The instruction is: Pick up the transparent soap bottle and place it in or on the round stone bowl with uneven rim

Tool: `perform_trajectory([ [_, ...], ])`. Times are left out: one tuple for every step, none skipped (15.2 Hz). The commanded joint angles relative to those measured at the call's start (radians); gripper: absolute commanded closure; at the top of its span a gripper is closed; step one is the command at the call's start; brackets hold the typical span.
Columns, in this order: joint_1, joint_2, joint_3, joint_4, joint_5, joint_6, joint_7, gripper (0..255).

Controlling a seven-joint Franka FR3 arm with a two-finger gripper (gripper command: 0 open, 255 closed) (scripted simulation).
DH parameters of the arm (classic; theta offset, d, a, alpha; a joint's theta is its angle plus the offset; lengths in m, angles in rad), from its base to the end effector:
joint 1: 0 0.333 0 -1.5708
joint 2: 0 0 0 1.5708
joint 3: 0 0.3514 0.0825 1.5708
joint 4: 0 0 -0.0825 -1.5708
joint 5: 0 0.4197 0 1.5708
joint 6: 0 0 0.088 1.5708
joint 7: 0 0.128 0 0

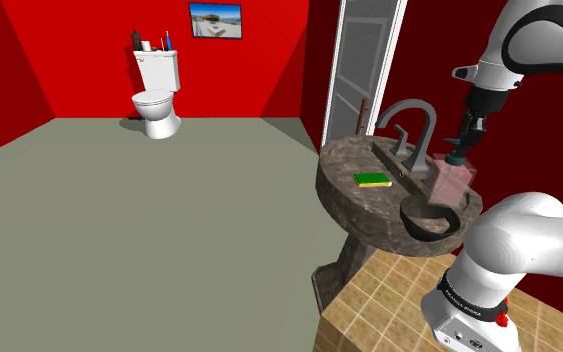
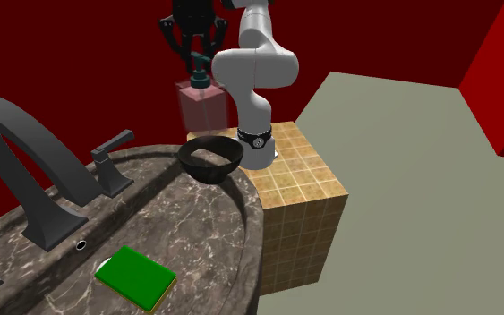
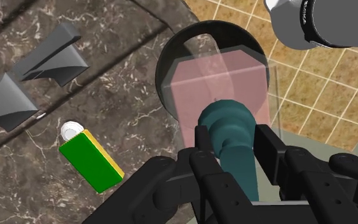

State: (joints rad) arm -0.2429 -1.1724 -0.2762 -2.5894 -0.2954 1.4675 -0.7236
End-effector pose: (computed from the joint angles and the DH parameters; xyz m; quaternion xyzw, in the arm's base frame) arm 0.1604 -0.1636 0.5531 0.9860 0.1648 0.0034 0.0249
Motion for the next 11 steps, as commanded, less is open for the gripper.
perform_trajectory([
  [-0.004, -0.011, -0.007, -0.03, -0.007, 0.019, 0.001, 255],
  [-0.006, -0.017, -0.011, -0.045, -0.011, 0.029, 0.002, 255],
  [-0.008, -0.022, -0.014, -0.061, -0.014, 0.039, 0.002, 255],
  [-0.01, -0.028, -0.018, -0.076, -0.018, 0.048, 0.003, 255],
  [-0.012, -0.033, -0.022, -0.091, -0.022, 0.058, 0.004, 255],
  [-0.014, -0.038, -0.026, -0.106, -0.026, 0.068, 0.004, 255],
  [-0.017, -0.043, -0.03, -0.121, -0.03, 0.078, 0.005, 255],
  [-0.019, -0.048, -0.034, -0.136, -0.034, 0.088, 0.005, 255],
  [-0.022, -0.053, -0.038, -0.151, -0.038, 0.098, 0.006, 255],
  [-0.023, -0.055, -0.041, -0.161, -0.041, 0.105, 0.006, 255],
  [-0.023, -0.056, -0.041, -0.161, -0.041, 0.105, 0.006, 255],
])
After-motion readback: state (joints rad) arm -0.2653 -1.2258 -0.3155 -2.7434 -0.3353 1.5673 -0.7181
